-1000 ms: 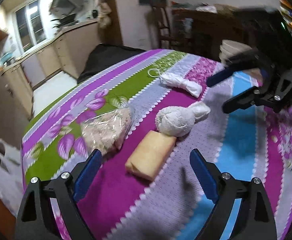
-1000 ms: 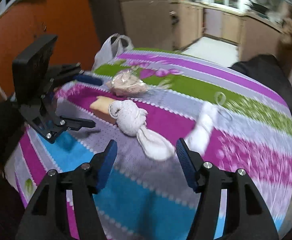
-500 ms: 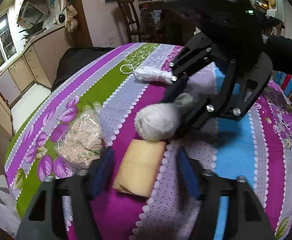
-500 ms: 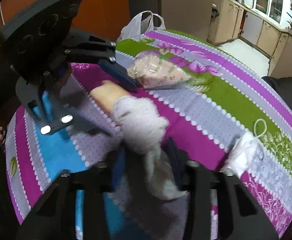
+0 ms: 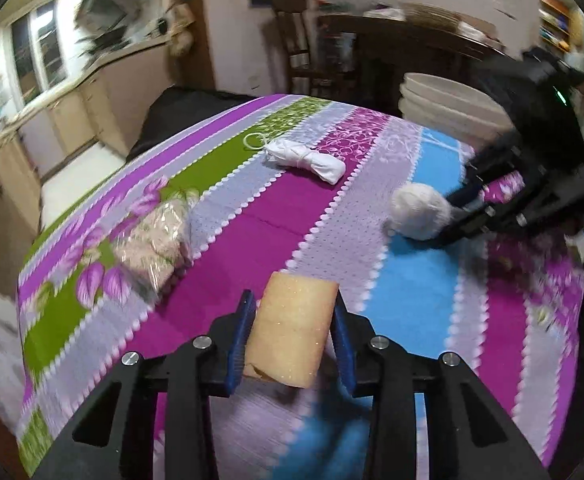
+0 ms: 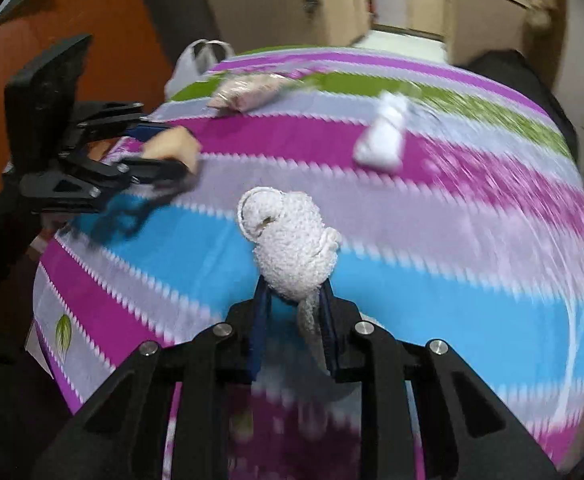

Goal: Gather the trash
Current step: 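Lift the sponge and towel ball off the table with both tools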

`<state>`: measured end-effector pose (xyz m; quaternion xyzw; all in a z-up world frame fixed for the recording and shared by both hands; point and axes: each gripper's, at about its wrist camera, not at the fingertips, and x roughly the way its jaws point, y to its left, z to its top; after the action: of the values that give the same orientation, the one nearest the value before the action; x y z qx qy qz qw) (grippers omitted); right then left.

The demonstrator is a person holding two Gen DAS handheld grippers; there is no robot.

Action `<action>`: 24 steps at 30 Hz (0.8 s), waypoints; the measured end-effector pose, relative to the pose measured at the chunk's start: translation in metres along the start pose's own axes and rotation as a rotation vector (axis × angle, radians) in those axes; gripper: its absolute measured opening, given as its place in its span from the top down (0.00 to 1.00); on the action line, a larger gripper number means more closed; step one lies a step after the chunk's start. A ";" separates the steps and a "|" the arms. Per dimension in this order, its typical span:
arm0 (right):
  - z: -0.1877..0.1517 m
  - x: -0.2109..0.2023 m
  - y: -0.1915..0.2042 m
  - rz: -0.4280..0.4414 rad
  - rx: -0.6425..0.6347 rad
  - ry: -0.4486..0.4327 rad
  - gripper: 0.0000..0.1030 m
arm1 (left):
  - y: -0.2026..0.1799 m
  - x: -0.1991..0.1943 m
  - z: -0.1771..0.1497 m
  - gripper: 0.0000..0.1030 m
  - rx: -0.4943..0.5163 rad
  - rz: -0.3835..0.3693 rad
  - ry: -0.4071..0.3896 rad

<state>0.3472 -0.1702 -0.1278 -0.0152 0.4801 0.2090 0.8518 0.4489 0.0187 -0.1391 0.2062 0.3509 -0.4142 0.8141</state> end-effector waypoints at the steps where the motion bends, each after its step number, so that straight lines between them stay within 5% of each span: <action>1: -0.008 -0.005 0.001 -0.028 0.016 0.002 0.79 | -0.006 -0.002 0.001 0.63 -0.027 0.034 0.008; 10: -0.032 -0.015 0.005 -0.138 0.076 -0.086 0.73 | -0.039 0.015 -0.004 0.63 -0.103 0.289 0.078; 14: -0.037 -0.017 0.006 -0.158 0.079 -0.127 0.48 | -0.038 0.013 -0.006 0.60 -0.140 0.300 0.071; 24: -0.034 -0.015 0.005 -0.138 0.082 -0.157 0.47 | -0.041 0.010 -0.014 0.52 -0.119 0.337 0.070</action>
<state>0.3115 -0.1781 -0.1329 0.0033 0.4178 0.1305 0.8991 0.4140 -0.0011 -0.1574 0.2279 0.3633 -0.2429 0.8701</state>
